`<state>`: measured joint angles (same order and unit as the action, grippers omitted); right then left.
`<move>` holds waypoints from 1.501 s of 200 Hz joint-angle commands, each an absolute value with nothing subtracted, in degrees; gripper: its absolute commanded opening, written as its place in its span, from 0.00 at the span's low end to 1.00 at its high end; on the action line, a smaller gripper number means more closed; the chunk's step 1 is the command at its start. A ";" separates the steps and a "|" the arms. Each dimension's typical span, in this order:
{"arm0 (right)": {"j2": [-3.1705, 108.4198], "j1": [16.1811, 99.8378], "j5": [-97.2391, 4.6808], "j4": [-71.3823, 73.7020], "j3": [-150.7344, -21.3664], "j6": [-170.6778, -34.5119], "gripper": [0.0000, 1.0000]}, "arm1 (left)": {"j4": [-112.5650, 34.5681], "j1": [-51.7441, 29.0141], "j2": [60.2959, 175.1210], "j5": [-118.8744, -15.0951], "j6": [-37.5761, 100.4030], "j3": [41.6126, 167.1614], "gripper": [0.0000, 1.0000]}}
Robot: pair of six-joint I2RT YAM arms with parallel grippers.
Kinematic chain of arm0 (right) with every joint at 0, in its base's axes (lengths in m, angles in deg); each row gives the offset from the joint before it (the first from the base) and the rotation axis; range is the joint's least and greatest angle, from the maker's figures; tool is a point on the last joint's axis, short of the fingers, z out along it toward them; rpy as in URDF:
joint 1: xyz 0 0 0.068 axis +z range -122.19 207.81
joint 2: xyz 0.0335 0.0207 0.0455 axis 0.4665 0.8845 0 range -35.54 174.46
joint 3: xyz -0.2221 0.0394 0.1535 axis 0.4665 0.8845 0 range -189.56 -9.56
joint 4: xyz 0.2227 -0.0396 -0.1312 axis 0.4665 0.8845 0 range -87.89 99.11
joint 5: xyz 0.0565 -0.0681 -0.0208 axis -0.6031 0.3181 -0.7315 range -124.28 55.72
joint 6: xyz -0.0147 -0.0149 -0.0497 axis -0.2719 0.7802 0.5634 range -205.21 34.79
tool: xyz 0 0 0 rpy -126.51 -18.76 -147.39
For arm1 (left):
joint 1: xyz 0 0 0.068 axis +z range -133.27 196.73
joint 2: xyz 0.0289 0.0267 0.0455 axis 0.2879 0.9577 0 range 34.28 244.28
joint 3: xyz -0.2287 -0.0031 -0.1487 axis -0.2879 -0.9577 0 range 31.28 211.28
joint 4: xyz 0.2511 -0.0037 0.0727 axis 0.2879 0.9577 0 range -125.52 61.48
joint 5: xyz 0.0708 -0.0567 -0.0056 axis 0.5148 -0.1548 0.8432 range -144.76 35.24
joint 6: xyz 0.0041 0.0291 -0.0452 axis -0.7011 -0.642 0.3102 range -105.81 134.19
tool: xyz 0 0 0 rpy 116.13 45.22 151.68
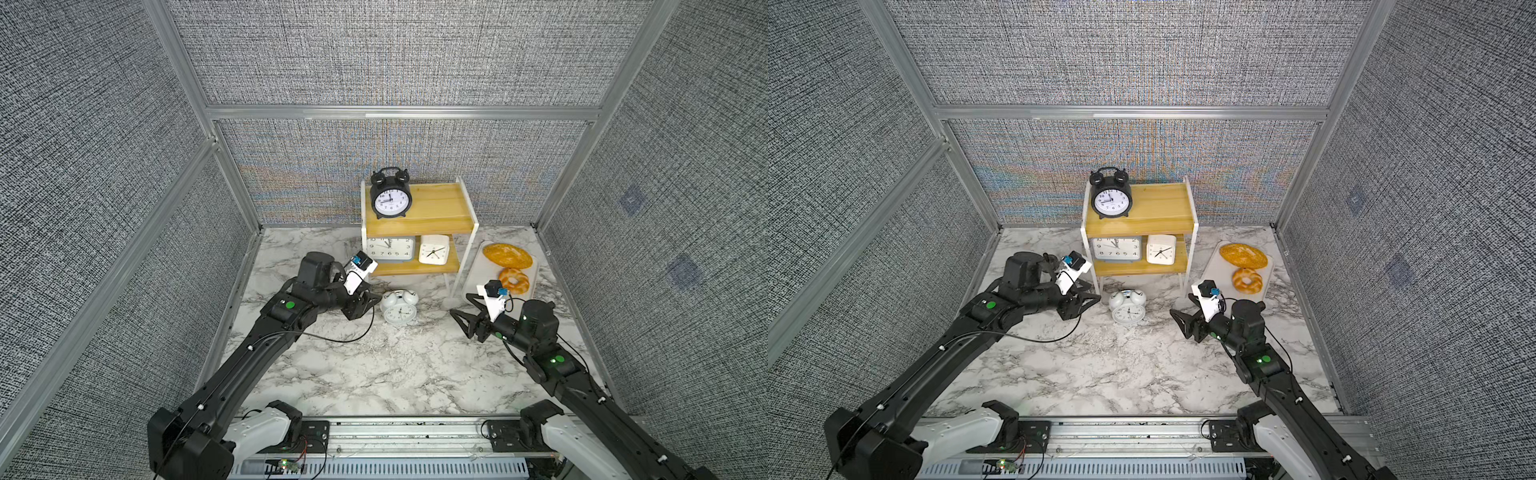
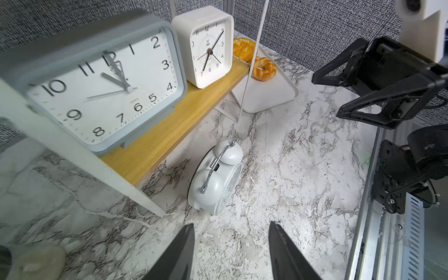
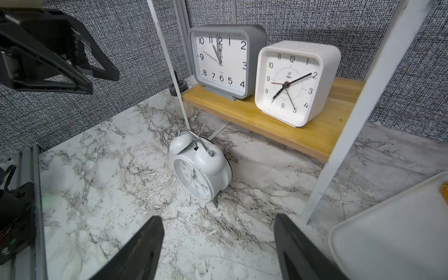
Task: Place the alarm clocks on the shelf by style
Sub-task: Pick up the alarm from the center of the board.
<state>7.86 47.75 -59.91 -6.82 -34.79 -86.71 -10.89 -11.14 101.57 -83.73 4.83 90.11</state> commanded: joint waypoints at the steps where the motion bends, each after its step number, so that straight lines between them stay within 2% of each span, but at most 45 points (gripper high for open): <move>1: 7.04 48.47 -58.33 -10.11 -33.61 -88.99 0.76 | -16.36 -11.67 105.74 -85.76 5.11 90.84 0.49; 29: 6.61 49.08 -57.30 -9.39 -33.07 -89.35 0.76 | -17.14 -11.99 112.52 -86.04 3.25 92.39 0.44; 60: 6.39 49.40 -56.34 -8.40 -33.20 -89.53 0.77 | -17.85 -12.16 118.07 -86.08 0.58 93.68 0.44; 156: 6.20 49.51 -56.16 -8.10 -33.29 -89.88 0.77 | -19.36 -12.76 123.83 -84.90 -2.95 95.62 0.43; 207: 6.15 49.47 -56.10 -7.90 -33.29 -90.16 0.77 | -18.95 -13.30 125.48 -85.93 -3.56 96.83 0.29; 264: 6.39 49.52 -55.90 -7.57 -33.29 -90.17 0.77 | -17.09 -14.15 126.94 -86.88 -4.78 97.72 0.21; 293: 6.54 49.47 -55.97 -7.47 -33.28 -90.31 0.77 | -15.48 -14.29 126.97 -87.04 -5.12 98.47 0.00; 300: 6.63 49.52 -56.03 -7.48 -33.22 -90.31 0.77 | -14.91 -14.29 126.57 -87.23 -5.15 98.65 0.00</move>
<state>6.46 49.48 -55.97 -7.30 -33.07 -89.99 -17.28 -14.31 127.05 -85.74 -4.55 97.87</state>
